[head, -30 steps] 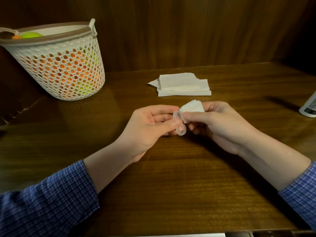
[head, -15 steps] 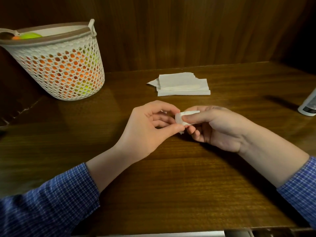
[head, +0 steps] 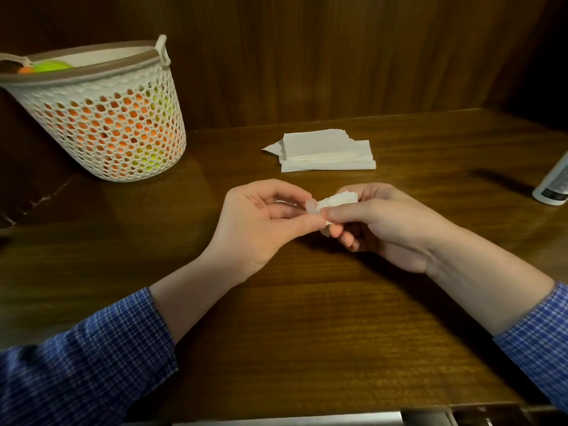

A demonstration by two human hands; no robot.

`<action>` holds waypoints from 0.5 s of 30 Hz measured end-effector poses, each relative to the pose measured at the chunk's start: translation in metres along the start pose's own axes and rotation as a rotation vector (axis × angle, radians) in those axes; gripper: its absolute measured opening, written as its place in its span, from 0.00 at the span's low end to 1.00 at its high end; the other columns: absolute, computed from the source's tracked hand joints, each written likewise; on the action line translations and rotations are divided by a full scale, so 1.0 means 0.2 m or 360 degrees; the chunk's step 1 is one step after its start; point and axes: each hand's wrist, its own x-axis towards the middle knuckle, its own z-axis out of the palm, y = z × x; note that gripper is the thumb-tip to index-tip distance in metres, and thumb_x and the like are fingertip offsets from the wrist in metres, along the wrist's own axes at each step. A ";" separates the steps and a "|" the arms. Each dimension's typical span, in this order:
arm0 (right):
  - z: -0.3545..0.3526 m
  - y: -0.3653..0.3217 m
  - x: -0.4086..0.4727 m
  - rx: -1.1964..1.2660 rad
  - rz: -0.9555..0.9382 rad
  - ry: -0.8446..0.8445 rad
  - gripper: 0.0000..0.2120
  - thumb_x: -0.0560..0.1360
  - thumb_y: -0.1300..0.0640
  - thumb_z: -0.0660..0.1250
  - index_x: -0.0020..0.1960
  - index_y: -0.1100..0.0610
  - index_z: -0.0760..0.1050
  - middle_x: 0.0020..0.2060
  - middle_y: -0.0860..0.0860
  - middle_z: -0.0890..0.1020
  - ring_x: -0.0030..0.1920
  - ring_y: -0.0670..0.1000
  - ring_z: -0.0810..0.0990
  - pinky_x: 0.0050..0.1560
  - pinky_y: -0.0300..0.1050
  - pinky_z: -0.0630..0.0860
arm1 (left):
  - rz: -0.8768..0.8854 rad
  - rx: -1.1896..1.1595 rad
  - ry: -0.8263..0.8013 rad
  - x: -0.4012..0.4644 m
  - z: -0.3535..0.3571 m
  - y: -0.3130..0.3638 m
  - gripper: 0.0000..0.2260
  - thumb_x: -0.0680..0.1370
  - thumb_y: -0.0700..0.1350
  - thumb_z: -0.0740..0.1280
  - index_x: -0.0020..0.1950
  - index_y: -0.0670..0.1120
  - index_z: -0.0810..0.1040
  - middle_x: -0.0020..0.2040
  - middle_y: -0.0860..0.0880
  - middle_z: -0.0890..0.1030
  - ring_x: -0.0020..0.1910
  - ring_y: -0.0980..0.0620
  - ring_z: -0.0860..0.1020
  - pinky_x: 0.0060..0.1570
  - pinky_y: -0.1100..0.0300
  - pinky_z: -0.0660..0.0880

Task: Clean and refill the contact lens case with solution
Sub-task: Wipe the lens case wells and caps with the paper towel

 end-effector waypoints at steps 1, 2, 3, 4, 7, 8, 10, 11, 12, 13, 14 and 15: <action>0.00 0.00 0.00 -0.0015 -0.0013 -0.0007 0.04 0.78 0.59 0.72 0.44 0.56 0.84 0.32 0.53 0.82 0.29 0.45 0.76 0.29 0.37 0.70 | -0.0025 -0.0029 -0.0006 0.00 0.00 0.00 0.14 0.68 0.41 0.79 0.52 0.45 0.85 0.51 0.45 0.88 0.51 0.47 0.88 0.52 0.50 0.85; 0.00 0.00 0.00 -0.0026 -0.0026 -0.0015 0.04 0.78 0.59 0.72 0.44 0.55 0.84 0.32 0.52 0.82 0.29 0.45 0.76 0.29 0.38 0.70 | -0.0040 -0.0041 -0.0008 0.00 0.00 0.00 0.13 0.68 0.41 0.79 0.52 0.45 0.85 0.51 0.45 0.88 0.51 0.47 0.88 0.53 0.49 0.85; -0.01 0.00 0.00 -0.0032 -0.0036 -0.0023 0.04 0.77 0.59 0.72 0.44 0.55 0.84 0.32 0.52 0.82 0.29 0.45 0.76 0.30 0.38 0.70 | -0.0044 -0.0038 -0.0006 0.00 0.00 0.00 0.13 0.68 0.42 0.79 0.51 0.45 0.85 0.51 0.45 0.88 0.51 0.47 0.88 0.53 0.49 0.85; -0.01 0.00 0.00 -0.0039 -0.0042 -0.0032 0.04 0.77 0.59 0.72 0.43 0.55 0.84 0.32 0.52 0.82 0.29 0.45 0.76 0.30 0.37 0.71 | -0.0039 -0.0027 -0.0001 0.00 0.00 0.00 0.13 0.68 0.41 0.79 0.51 0.45 0.85 0.51 0.45 0.88 0.51 0.47 0.88 0.52 0.50 0.85; -0.01 0.00 0.00 -0.0089 -0.0073 -0.0044 0.06 0.76 0.59 0.73 0.41 0.53 0.85 0.32 0.52 0.83 0.29 0.44 0.77 0.29 0.36 0.72 | -0.0032 -0.0010 0.0019 0.00 -0.01 0.00 0.13 0.67 0.41 0.80 0.50 0.45 0.85 0.50 0.46 0.88 0.50 0.47 0.88 0.50 0.52 0.85; -0.01 0.00 0.00 -0.0106 -0.0091 -0.0044 0.07 0.76 0.59 0.73 0.40 0.52 0.85 0.32 0.52 0.83 0.29 0.44 0.77 0.29 0.36 0.72 | -0.0039 -0.0019 0.0022 0.00 -0.01 0.00 0.13 0.67 0.41 0.80 0.50 0.45 0.85 0.50 0.46 0.88 0.50 0.46 0.88 0.50 0.51 0.85; -0.02 0.01 0.00 -0.0151 -0.0137 -0.0036 0.07 0.76 0.60 0.74 0.40 0.52 0.86 0.33 0.52 0.84 0.30 0.45 0.78 0.29 0.35 0.74 | -0.0059 -0.0044 0.0021 0.00 -0.01 0.00 0.13 0.66 0.42 0.80 0.49 0.46 0.85 0.50 0.46 0.88 0.51 0.46 0.88 0.51 0.50 0.85; -0.02 0.01 -0.01 -0.0182 -0.0162 -0.0031 0.06 0.75 0.60 0.74 0.41 0.52 0.86 0.33 0.52 0.84 0.31 0.45 0.79 0.29 0.35 0.75 | -0.0071 -0.0055 0.0021 0.00 -0.01 0.00 0.13 0.66 0.42 0.80 0.49 0.46 0.85 0.50 0.46 0.88 0.51 0.46 0.87 0.51 0.51 0.85; -0.02 0.01 -0.01 -0.0216 -0.0185 -0.0024 0.05 0.75 0.61 0.74 0.42 0.52 0.86 0.34 0.53 0.84 0.31 0.46 0.79 0.30 0.35 0.75 | -0.0081 -0.0068 0.0024 0.00 -0.01 0.01 0.13 0.66 0.43 0.80 0.49 0.47 0.86 0.50 0.46 0.88 0.51 0.47 0.87 0.51 0.52 0.85; -0.02 0.01 -0.01 -0.0253 -0.0205 -0.0012 0.03 0.74 0.61 0.74 0.44 0.54 0.85 0.34 0.53 0.85 0.33 0.46 0.80 0.31 0.36 0.76 | -0.0091 -0.0084 0.0030 0.00 -0.01 0.01 0.12 0.66 0.43 0.80 0.49 0.47 0.86 0.50 0.46 0.88 0.51 0.47 0.87 0.50 0.53 0.85; -0.03 0.01 -0.01 -0.0293 -0.0224 -0.0001 0.03 0.74 0.61 0.75 0.46 0.54 0.85 0.35 0.53 0.85 0.34 0.47 0.81 0.32 0.36 0.77 | -0.0104 -0.0103 0.0038 0.00 -0.01 0.01 0.12 0.66 0.44 0.79 0.48 0.48 0.86 0.49 0.47 0.88 0.51 0.48 0.88 0.50 0.55 0.85; -0.03 0.02 -0.01 -0.0331 -0.0242 0.0006 0.03 0.74 0.61 0.75 0.47 0.55 0.84 0.36 0.53 0.86 0.35 0.48 0.82 0.33 0.36 0.78 | -0.0123 -0.0124 0.0043 0.00 -0.01 0.02 0.13 0.66 0.44 0.79 0.49 0.47 0.86 0.49 0.47 0.88 0.51 0.48 0.88 0.49 0.57 0.84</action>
